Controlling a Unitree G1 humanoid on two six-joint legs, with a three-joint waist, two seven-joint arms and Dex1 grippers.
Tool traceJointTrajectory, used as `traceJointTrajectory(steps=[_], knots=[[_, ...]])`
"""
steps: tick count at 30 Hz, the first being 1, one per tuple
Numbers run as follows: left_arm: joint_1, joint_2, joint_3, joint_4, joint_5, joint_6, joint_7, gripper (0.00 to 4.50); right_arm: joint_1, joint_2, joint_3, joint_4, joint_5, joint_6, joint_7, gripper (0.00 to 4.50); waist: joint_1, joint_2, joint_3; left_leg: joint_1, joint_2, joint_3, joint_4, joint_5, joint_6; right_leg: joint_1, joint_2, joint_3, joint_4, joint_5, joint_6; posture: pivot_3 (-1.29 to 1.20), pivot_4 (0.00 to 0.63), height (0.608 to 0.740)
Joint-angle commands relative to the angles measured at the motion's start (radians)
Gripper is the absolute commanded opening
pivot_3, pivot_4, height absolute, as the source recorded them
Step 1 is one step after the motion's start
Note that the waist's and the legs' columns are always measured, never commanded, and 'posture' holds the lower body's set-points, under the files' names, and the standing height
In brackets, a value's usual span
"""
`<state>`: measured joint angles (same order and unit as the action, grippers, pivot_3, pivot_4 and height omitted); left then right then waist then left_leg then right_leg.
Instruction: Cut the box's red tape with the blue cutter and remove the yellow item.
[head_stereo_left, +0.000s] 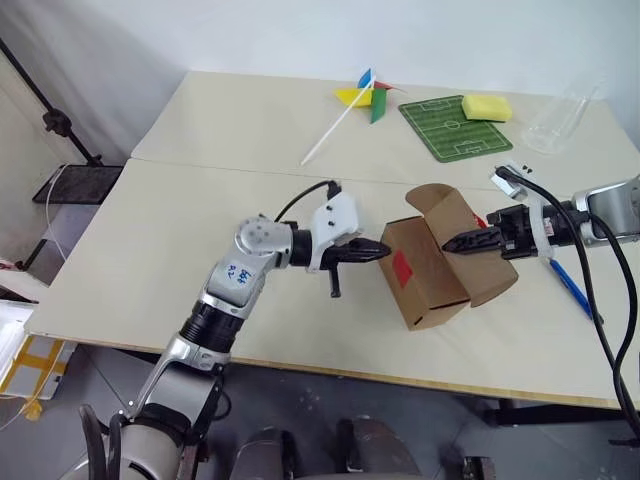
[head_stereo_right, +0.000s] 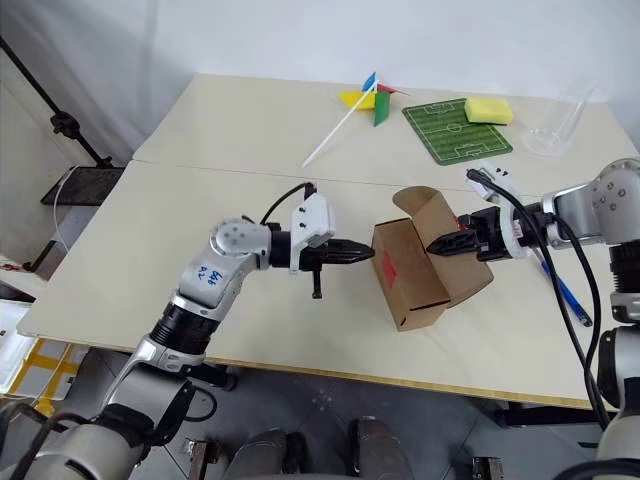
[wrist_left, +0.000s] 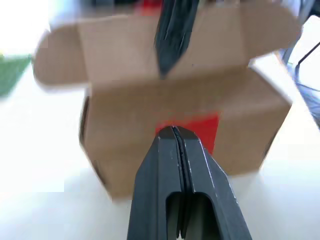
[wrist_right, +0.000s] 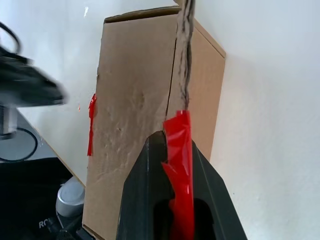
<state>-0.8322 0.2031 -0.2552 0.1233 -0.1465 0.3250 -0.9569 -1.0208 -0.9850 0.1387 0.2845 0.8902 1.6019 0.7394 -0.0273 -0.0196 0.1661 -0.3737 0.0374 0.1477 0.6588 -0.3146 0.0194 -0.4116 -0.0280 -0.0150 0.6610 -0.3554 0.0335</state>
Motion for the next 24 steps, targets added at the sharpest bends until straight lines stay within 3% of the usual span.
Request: traceJointTrajectory(steps=[1, 4, 8, 14, 19, 24], knots=[[-0.043, -0.02, -0.074, 0.046, 0.07, -0.067, 0.02, 0.0, 0.028, 0.024, -0.002, -0.018, 0.005, 0.013, -0.033, 0.07, -0.001, 0.0, 0.0, 0.0, 0.0, 0.0, 0.0, 0.0, 0.0, 0.0, 0.0, 0.0, 0.0, 0.0, 0.0, 0.0, 0.15, 0.74], [-0.057, -0.015, -0.121, 0.097, 0.124, -0.129, 0.016, 0.0, 0.032, 0.033, -0.017, -0.02, 0.007, 0.013, -0.045, 0.07, -0.007, 0.0, 0.0, 0.002, 0.0, 0.001, 0.0, 0.0, 0.0, 0.0, 0.001, 0.001, 0.001, 0.0, 0.0, 0.0, 0.15, 0.74], [-0.092, -0.104, -0.133, 0.211, 0.144, -0.173, 0.082, 0.0, 0.043, 0.032, -0.042, -0.033, 0.033, 0.013, -0.06, 0.07, -0.001, 0.0, 0.0, 0.002, 0.001, 0.001, 0.0, 0.001, -0.001, 0.0, 0.001, 0.001, 0.002, 0.0, 0.0, 0.0, 0.15, 0.74], [-0.088, -0.146, -0.126, 0.276, 0.16, -0.202, 0.107, 0.0, 0.099, 0.004, -0.085, -0.07, 0.097, 0.013, -0.084, 0.07, -0.002, 0.0, 0.0, 0.002, 0.001, 0.001, 0.0, 0.0, 0.0, 0.001, 0.001, 0.001, 0.001, 0.0, 0.0, 0.0, 0.15, 0.74], [-0.089, -0.107, -0.154, 0.278, 0.177, -0.135, 0.048, 0.0, 0.132, -0.015, -0.108, -0.092, 0.13, 0.013, -0.114, 0.07, -0.001, 0.0, 0.0, 0.002, 0.001, 0.0, -0.001, 0.0, 0.0, 0.001, 0.001, 0.001, 0.001, 0.0, 0.0, 0.0, 0.15, 0.74], [-0.054, -0.059, -0.159, 0.24, 0.17, -0.069, 0.005, 0.0, 0.099, -0.053, -0.131, -0.049, 0.069, 0.013, -0.108, 0.07, -0.003, 0.0, 0.0, 0.002, 0.001, 0.0, -0.001, 0.0, -0.001, 0.001, 0.001, 0.001, 0.001, 0.0, 0.0, 0.0, 0.15, 0.74]])
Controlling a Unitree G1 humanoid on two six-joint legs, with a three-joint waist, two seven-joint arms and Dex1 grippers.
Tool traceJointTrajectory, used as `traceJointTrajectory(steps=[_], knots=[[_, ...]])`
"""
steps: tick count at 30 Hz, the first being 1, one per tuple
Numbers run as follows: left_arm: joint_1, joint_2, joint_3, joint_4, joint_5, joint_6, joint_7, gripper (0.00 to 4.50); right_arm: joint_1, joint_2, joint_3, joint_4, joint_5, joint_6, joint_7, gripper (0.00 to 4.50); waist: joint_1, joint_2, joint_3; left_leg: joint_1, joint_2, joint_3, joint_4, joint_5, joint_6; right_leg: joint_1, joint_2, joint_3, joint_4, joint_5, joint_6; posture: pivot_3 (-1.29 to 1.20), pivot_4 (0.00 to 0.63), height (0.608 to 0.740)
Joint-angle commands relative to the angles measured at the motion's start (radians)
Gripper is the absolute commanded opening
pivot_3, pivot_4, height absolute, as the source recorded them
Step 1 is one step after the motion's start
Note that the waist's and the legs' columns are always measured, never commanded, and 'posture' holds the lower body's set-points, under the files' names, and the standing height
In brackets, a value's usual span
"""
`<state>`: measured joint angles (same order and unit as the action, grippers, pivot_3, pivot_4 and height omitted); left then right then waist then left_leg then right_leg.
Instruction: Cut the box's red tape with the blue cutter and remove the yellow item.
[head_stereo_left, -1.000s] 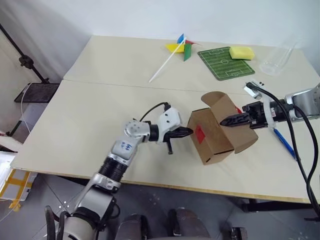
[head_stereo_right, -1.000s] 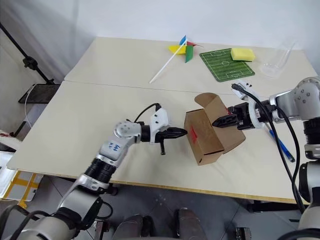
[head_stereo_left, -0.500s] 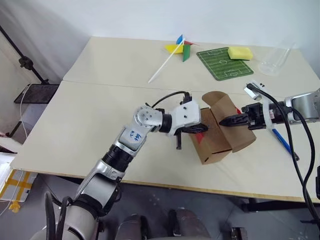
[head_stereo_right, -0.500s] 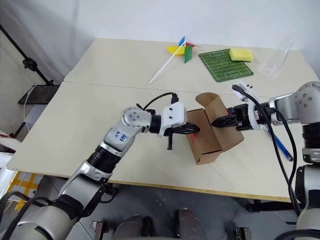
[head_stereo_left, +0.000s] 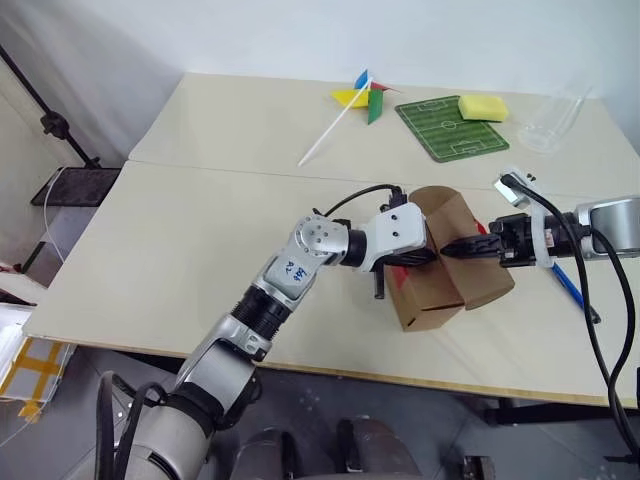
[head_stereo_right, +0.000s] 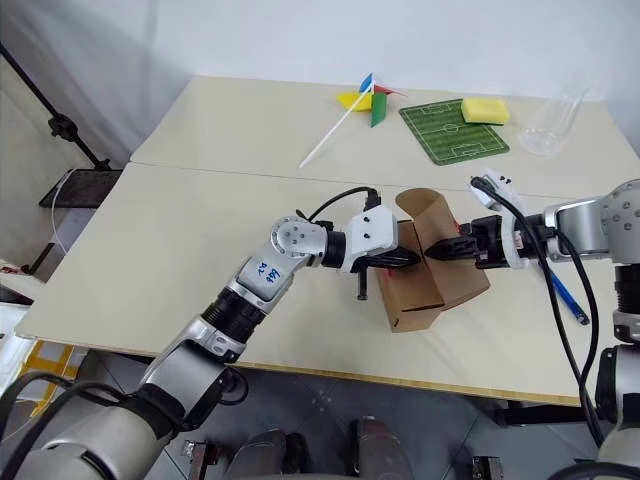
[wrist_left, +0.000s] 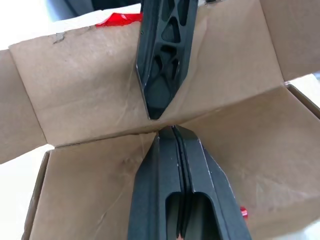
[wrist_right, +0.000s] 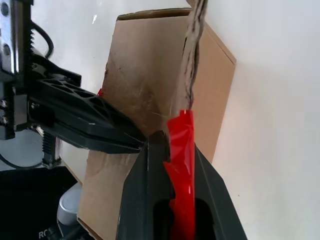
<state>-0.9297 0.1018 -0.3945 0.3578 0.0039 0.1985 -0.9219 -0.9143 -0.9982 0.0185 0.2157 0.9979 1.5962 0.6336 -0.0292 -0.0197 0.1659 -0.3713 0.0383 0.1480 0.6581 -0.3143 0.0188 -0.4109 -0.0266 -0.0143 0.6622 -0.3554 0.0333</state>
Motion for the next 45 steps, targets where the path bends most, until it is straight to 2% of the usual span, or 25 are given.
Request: traceJointTrajectory(steps=[1, 6, 10, 15, 27, 28, 30, 32, 36, 41, 44, 45], knots=[[0.052, 0.051, -0.022, -0.001, 0.022, 0.062, -0.032, 0.0, -0.016, -0.047, -0.012, 0.027, -0.058, 0.018, 0.004, 0.07, -0.002, 0.0, 0.0, 0.0, 0.0, 0.0, 0.0, 0.0, 0.0, 0.0, 0.0, 0.0, 0.0, 0.0, 0.0, 0.0, 0.15, 0.74], [0.122, 0.142, -0.047, -0.133, 0.024, 0.127, -0.084, 0.0, -0.046, -0.127, 0.045, 0.063, -0.16, -0.048, 0.094, 0.07, -0.006, 0.001, 0.0, 0.002, 0.0, 0.0, 0.0, 0.001, -0.001, 0.001, 0.0, 0.001, 0.001, 0.0, 0.0, 0.0, 0.15, 0.74], [0.152, 0.16, -0.012, -0.237, -0.031, 0.228, -0.09, 0.0, -0.024, -0.14, 0.068, 0.036, -0.187, -0.043, 0.15, 0.07, 0.002, 0.002, -0.001, 0.001, 0.0, 0.0, 0.001, 0.001, -0.001, 0.001, 0.0, 0.001, 0.001, 0.0, 0.0, 0.0, 0.15, 0.74], [0.174, 0.191, 0.011, -0.32, -0.066, 0.306, -0.095, 0.0, 0.005, -0.121, 0.06, 0.016, -0.216, -0.041, 0.18, 0.07, 0.006, 0.002, -0.001, 0.0, -0.001, 0.0, 0.001, 0.0, 0.0, 0.001, -0.001, 0.0, 0.0, 0.0, 0.0, 0.0, 0.15, 0.74], [0.169, 0.229, 0.029, -0.333, -0.066, 0.352, -0.083, 0.0, 0.087, -0.023, -0.057, -0.055, -0.248, -0.008, 0.128, 0.07, 0.001, 0.002, -0.001, -0.001, -0.001, 0.0, 0.001, 0.0, 0.0, -0.001, -0.001, 0.0, 0.001, 0.0, 0.0, 0.0, 0.15, 0.74], [0.163, 0.238, 0.032, -0.329, -0.067, 0.369, -0.085, 0.0, 0.104, -0.02, -0.072, -0.07, -0.254, -0.025, 0.122, 0.36, 0.001, 0.002, -0.001, -0.001, -0.001, 0.0, 0.001, 0.0, 0.0, -0.001, -0.001, 0.0, 0.001, 0.0, 0.0, 0.0, 0.15, 0.74], [0.144, 0.269, 0.047, -0.315, -0.053, 0.351, -0.083, 0.38, 0.147, -0.023, -0.11, -0.125, -0.239, -0.054, 0.139, 0.67, 0.001, 0.002, -0.001, -0.001, -0.001, 0.0, 0.001, 0.0, 0.0, -0.001, -0.001, 0.0, 0.001, 0.0, 0.0, 0.0, 0.15, 0.74], [0.122, 0.282, 0.082, -0.299, -0.057, 0.333, -0.061, 0.85, 0.193, -0.031, -0.148, -0.177, -0.233, -0.122, 0.167, 1.31, 0.002, 0.002, -0.001, -0.001, -0.001, 0.0, 0.001, 0.0, -0.001, -0.001, -0.001, 0.0, 0.002, 0.0, 0.0, 0.0, 0.15, 0.74], [0.113, 0.311, 0.174, -0.288, -0.137, 0.421, -0.066, 2.0, 0.395, -0.102, -0.228, -0.283, -0.329, -0.546, 0.347, 2.6, 0.003, 0.003, 0.0, -0.002, -0.001, 0.0, 0.001, 0.0, 0.0, -0.001, 0.0, 0.0, 0.001, 0.0, 0.0, 0.0, 0.15, 0.74], [0.212, 0.44, 0.283, -0.296, -0.219, 0.501, -0.122, 3.58, 0.584, -0.154, -0.41, -0.221, -0.411, -0.937, 0.56, 4.38, 0.0, 0.002, 0.0, -0.001, -0.001, 0.0, 0.001, 0.0, 0.0, -0.001, 0.0, 0.0, 0.001, 0.0, 0.0, 0.0, 0.15, 0.74], [0.268, 0.505, 0.302, -0.303, -0.235, 0.48, -0.144, 4.46, 0.656, -0.155, -0.468, -0.198, -0.456, -1.114, 0.628, 4.5, -0.002, 0.001, 0.0, 0.001, 0.0, 0.0, 0.001, 0.0, -0.001, 0.0, 0.001, 0.0, 0.002, 0.0, 0.0, 0.0, 0.15, 0.74], [0.308, 0.536, 0.328, -0.29, -0.24, 0.452, -0.154, 4.49, 0.683, -0.147, -0.514, -0.195, -0.442, -1.152, 0.67, 4.5, -0.001, 0.001, 0.0, 0.001, 0.0, 0.0, 0.002, 0.001, -0.001, 0.001, 0.001, 0.0, 0.002, 0.0, 0.0, 0.0, 0.15, 0.74]])
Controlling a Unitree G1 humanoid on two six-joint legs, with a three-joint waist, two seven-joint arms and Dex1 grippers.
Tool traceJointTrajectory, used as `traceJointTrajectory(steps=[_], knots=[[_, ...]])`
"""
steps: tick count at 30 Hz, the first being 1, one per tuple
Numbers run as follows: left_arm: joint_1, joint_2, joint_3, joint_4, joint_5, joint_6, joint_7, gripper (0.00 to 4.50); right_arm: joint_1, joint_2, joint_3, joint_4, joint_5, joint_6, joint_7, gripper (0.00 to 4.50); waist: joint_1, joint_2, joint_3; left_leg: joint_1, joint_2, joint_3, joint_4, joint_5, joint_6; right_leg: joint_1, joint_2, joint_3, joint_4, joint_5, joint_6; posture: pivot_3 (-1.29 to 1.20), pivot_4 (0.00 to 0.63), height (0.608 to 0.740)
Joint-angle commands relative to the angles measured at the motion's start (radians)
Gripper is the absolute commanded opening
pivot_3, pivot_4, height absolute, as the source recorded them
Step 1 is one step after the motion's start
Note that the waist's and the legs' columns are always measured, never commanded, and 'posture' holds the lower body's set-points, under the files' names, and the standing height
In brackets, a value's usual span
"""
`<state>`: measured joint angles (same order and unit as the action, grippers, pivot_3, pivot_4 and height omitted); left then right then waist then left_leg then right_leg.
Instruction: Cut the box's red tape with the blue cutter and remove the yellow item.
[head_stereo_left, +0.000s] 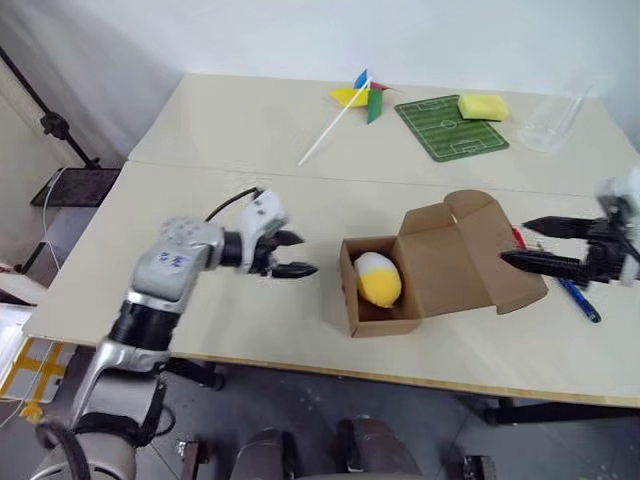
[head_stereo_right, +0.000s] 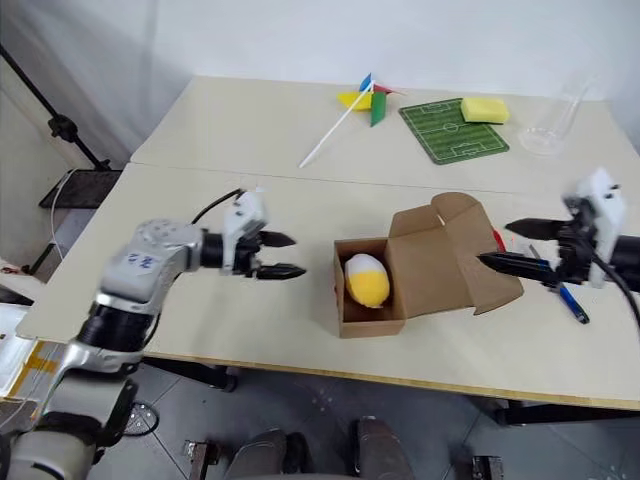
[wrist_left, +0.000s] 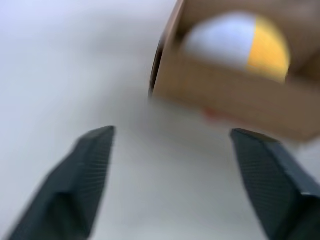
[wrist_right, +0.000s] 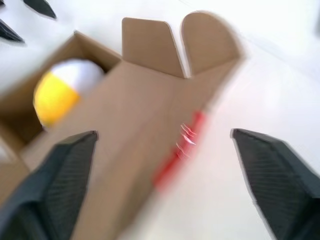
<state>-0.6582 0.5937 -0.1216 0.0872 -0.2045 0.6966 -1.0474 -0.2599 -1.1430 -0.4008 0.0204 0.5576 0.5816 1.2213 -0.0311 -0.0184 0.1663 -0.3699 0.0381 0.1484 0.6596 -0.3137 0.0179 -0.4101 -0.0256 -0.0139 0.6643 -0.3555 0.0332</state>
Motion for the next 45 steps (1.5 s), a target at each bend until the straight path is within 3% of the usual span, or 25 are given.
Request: traceJointTrajectory(steps=[1, 3, 6, 10, 14, 18, 21, 25, 30, 36, 45], knots=[[0.098, 0.052, 0.144, 0.008, -0.064, -0.17, -0.039, 4.49, 0.072, 0.019, -0.169, -0.023, 0.027, -0.201, 0.156, 4.5, 0.002, 0.0, 0.0, 0.0, 0.0, 0.0, 0.001, 0.0, 0.0, 0.0, 0.0, 0.0, 0.0, 0.0, 0.0, 0.0, 0.15, 0.74], [0.187, 0.065, 0.286, 0.049, -0.111, -0.304, -0.025, 4.49, 0.143, 0.04, -0.259, -0.09, 0.072, -0.236, 0.23, 4.5, 0.002, 0.0, 0.0, 0.0, 0.0, 0.0, 0.001, 0.0, 0.0, 0.001, -0.001, 0.0, 0.001, 0.0, 0.0, 0.0, 0.15, 0.74], [0.375, 0.164, 0.422, 0.057, -0.153, -0.292, -0.07, 4.49, 0.23, 0.088, -0.306, -0.24, 0.175, -0.137, 0.204, 4.5, -0.009, -0.002, 0.001, 0.001, 0.001, 0.0, 0.0, 0.0, 0.0, 0.0, 0.0, 0.0, 0.001, 0.0, 0.0, 0.0, 0.15, 0.74], [0.489, 0.218, 0.493, 0.081, -0.14, -0.368, -0.032, 4.49, 0.334, 0.142, -0.275, -0.39, 0.206, -0.123, 0.185, 4.5, -0.004, -0.004, 0.001, 0.003, 0.001, -0.002, -0.001, 0.0, 0.0, 0.003, -0.002, -0.001, 0.0, 0.0, 0.0, 0.0, 0.15, 0.74], [0.493, 0.237, 0.496, 0.002, -0.179, -0.341, -0.036, 4.49, 0.298, 0.237, -0.205, -0.461, 0.213, -0.174, 0.087, 4.5, 0.009, -0.006, 0.001, 0.003, -0.002, -0.002, -0.001, -0.001, 0.001, 0.006, -0.009, -0.006, -0.001, 0.001, 0.0, 0.0, 0.15, 0.74], [0.387, 0.241, 0.416, -0.104, -0.217, -0.244, -0.041, 4.49, 0.306, 0.264, -0.205, -0.48, 0.22, -0.182, 0.046, 4.5, 0.026, -0.006, 0.001, 0.0, -0.007, -0.002, -0.002, 0.0, 0.002, 0.005, -0.015, -0.011, -0.001, 0.001, 0.0, 0.0, 0.15, 0.74], [0.203, 0.214, 0.26, -0.176, -0.244, -0.146, -0.083, 4.49, 0.373, 0.281, -0.26, -0.523, 0.234, -0.174, 0.015, 4.5, 0.037, -0.006, 0.001, 0.0, -0.007, -0.002, -0.003, 0.0, 0.003, 0.006, -0.016, -0.011, -0.002, 0.001, 0.0, 0.0, 0.15, 0.74], [-0.15, 0.069, -0.05, -0.066, -0.096, -0.168, -0.138, 4.49, 0.514, 0.306, -0.455, -0.56, 0.233, -0.16, -0.029, 4.5, 0.059, -0.006, 0.001, -0.002, -0.009, -0.004, 0.0, 0.002, 0.005, 0.007, -0.015, -0.01, -0.002, 0.001, 0.002, 0.0, 0.15, 0.74], [-0.422, -0.155, -0.268, 0.169, 0.055, -0.191, -0.116, 4.49, 0.695, 0.408, -0.608, -0.616, 0.235, -0.185, -0.066, 4.5, 0.049, -0.007, 0.002, 0.002, -0.008, -0.002, 0.001, 0.001, 0.008, 0.012, -0.011, -0.006, -0.005, 0.001, 0.006, 0.0, 0.15, 0.74], [-0.518, -0.321, -0.403, 0.42, 0.192, -0.389, -0.147, 4.49, 0.814, 0.505, -0.668, -0.722, 0.286, -0.186, -0.179, 4.5, 0.015, -0.005, 0.002, 0.004, -0.007, -0.001, 0.0, 0.002, 0.006, 0.012, -0.01, -0.003, -0.003, 0.001, 0.006, 0.0, 0.15, 0.74], [-0.579, -0.438, -0.451, 0.66, 0.322, -0.56, -0.152, 4.49, 0.959, 0.546, -0.71, -0.809, 0.39, -0.185, -0.258, 4.5, 0.006, -0.005, 0.003, 0.004, -0.007, -0.003, -0.003, 0.003, 0.005, 0.011, -0.01, -0.003, -0.004, 0.001, 0.006, 0.0, 0.15, 0.74]])
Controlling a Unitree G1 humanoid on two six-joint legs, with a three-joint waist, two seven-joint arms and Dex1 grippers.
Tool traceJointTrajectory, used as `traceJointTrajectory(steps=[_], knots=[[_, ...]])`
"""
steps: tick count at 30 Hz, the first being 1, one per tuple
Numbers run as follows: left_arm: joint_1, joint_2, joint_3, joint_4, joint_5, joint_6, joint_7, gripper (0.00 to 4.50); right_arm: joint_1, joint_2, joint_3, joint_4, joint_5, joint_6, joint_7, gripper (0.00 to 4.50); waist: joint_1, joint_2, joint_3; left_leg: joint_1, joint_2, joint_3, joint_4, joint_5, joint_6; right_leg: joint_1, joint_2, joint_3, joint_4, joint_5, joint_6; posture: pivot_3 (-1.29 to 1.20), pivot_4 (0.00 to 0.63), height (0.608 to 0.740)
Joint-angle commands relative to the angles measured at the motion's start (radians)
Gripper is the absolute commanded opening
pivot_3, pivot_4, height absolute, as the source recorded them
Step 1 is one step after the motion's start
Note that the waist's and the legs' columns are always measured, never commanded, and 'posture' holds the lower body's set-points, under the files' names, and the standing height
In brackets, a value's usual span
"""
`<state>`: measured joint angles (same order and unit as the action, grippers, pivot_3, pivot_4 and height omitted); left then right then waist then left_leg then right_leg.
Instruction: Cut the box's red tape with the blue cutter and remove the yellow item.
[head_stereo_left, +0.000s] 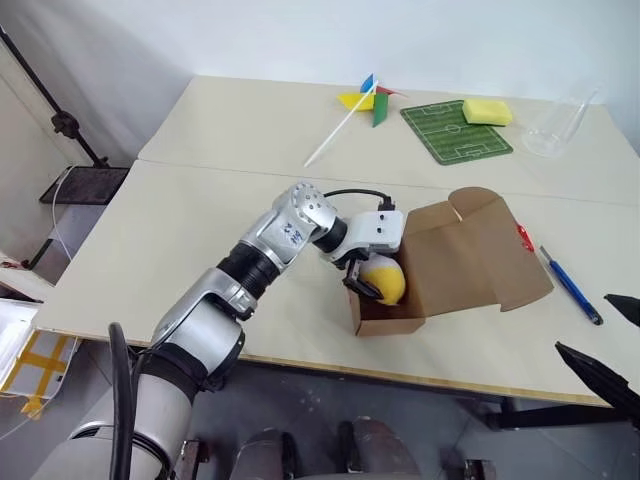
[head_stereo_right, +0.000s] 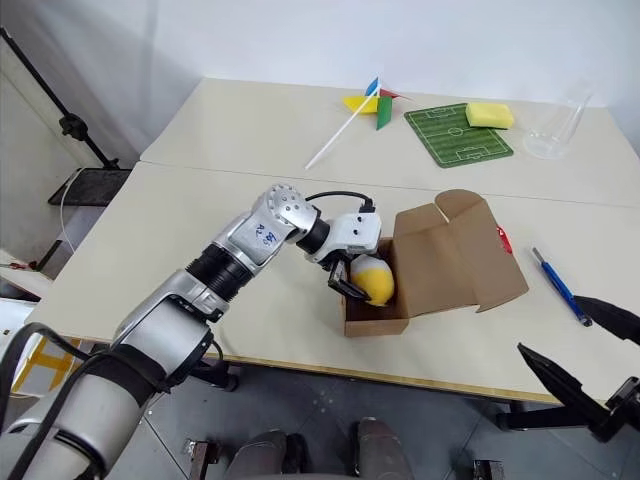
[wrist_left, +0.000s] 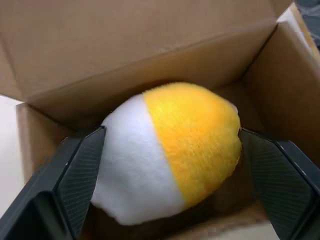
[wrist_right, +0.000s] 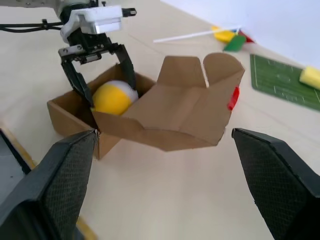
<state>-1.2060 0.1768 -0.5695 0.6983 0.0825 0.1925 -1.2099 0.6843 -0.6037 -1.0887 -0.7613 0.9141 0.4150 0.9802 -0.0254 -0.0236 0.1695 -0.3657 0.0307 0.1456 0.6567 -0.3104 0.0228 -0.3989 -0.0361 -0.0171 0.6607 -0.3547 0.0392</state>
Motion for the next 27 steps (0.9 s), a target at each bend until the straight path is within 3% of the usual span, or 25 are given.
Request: traceJointTrajectory(steps=[1, 4, 10, 17, 22, 27], knots=[[-0.039, -0.036, -0.003, 0.081, 0.051, -0.082, 0.02, 4.49, 0.021, 0.007, -0.016, -0.033, 0.037, -0.02, -0.024, 4.5, 0.0, 0.0, 0.0, 0.0, 0.0, 0.0, 0.0, 0.0, 0.001, 0.0, 0.0, 0.0, 0.0, 0.0, 0.0, 0.0, 0.15, 0.74], [-0.059, -0.085, 0.021, 0.165, 0.07, -0.127, 0.069, 3.9, 0.01, 0.003, 0.007, -0.046, 0.039, -0.026, -0.058, 4.5, 0.001, 0.0, 0.0, 0.0, -0.001, 0.0, 0.0, -0.001, 0.001, 0.0, -0.001, 0.0, -0.001, 0.0, 0.0, 0.0, 0.15, 0.74], [-0.087, -0.116, 0.101, 0.24, 0.057, -0.18, 0.126, 2.09, -0.018, -0.017, 0.058, -0.035, 0.017, -0.044, -0.081, 4.5, 0.0, -0.001, 0.0, -0.002, -0.001, 0.0, 0.0, -0.001, 0.002, -0.002, -0.001, 0.0, 0.0, 0.0, 0.0, 0.0, 0.15, 0.74], [-0.079, -0.149, 0.392, 0.262, -0.135, -0.288, 0.239, 0.24, -0.087, -0.043, 0.15, -0.028, 0.011, -0.045, -0.108, 4.5, 0.0, -0.001, 0.001, -0.004, -0.001, 0.0, 0.001, -0.001, 0.001, -0.005, -0.001, -0.001, 0.001, 0.0, 0.001, 0.0, 0.15, 0.74], [0.0, -0.09, 0.517, 0.163, -0.25, -0.276, 0.171, 0.07, -0.15, -0.062, 0.23, -0.015, 0.011, -0.037, -0.125, 4.5, -0.001, 0.0, 0.0, -0.003, -0.001, 0.001, 0.001, 0.001, 0.0, -0.005, -0.001, -0.001, 0.003, 0.0, 0.0, 0.0, 0.15, 0.74], [0.309, 0.127, 0.753, -0.113, -0.339, -0.22, 0.366, 0.07, -0.355, -0.103, 0.463, 0.045, 0.0, -0.029, -0.108, 4.5, -0.034, -0.001, 0.001, 0.0, 0.0, 0.002, 0.002, 0.003, -0.003, -0.006, -0.001, 0.001, 0.009, 0.0, 0.0, 0.0, 0.15, 0.74]])
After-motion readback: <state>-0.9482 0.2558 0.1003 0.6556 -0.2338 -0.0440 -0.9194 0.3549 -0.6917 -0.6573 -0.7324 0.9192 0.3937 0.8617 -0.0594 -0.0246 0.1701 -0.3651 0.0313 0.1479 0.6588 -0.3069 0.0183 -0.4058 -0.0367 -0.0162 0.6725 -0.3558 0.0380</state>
